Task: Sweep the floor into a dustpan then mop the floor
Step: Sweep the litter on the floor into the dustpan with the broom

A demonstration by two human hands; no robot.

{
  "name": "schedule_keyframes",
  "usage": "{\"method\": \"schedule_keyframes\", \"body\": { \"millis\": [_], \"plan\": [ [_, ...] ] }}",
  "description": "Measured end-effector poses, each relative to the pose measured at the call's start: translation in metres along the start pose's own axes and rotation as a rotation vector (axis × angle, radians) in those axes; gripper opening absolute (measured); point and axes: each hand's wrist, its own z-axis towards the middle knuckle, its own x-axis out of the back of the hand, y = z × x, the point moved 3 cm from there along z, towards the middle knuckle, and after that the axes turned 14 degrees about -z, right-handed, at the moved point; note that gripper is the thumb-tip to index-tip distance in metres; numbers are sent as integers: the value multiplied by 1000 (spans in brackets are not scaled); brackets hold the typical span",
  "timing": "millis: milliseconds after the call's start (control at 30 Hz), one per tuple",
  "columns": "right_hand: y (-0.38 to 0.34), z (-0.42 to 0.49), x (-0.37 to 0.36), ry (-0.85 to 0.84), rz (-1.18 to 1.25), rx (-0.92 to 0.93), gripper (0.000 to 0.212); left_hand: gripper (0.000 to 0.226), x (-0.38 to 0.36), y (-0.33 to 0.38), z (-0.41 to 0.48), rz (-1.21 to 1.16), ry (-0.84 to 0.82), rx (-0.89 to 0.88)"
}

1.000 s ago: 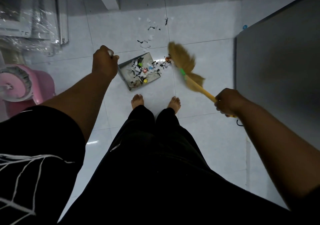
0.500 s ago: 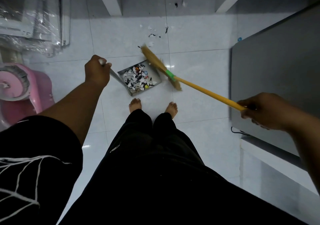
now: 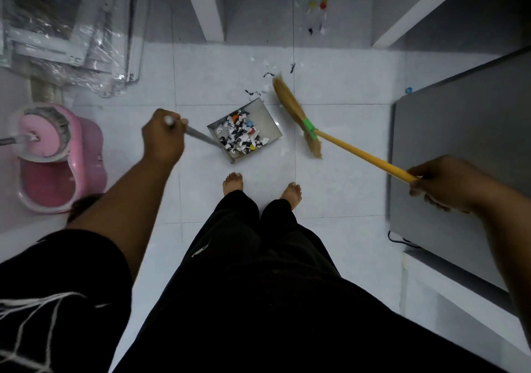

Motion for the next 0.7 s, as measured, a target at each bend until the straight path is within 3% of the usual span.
{"method": "schedule_keyframes", "body": {
  "millis": [233,433,700],
  "plan": [
    [21,1,18,-9,34,-44,12,8,4,-6,17,-165,57,33],
    [4,-6,29,10,83,-56,19,20,-26,4,5,-86,4,-1],
    [-39,-20,17,28,92,-65,29,18,19,-9,21,-24,75,-1]
  ]
}}
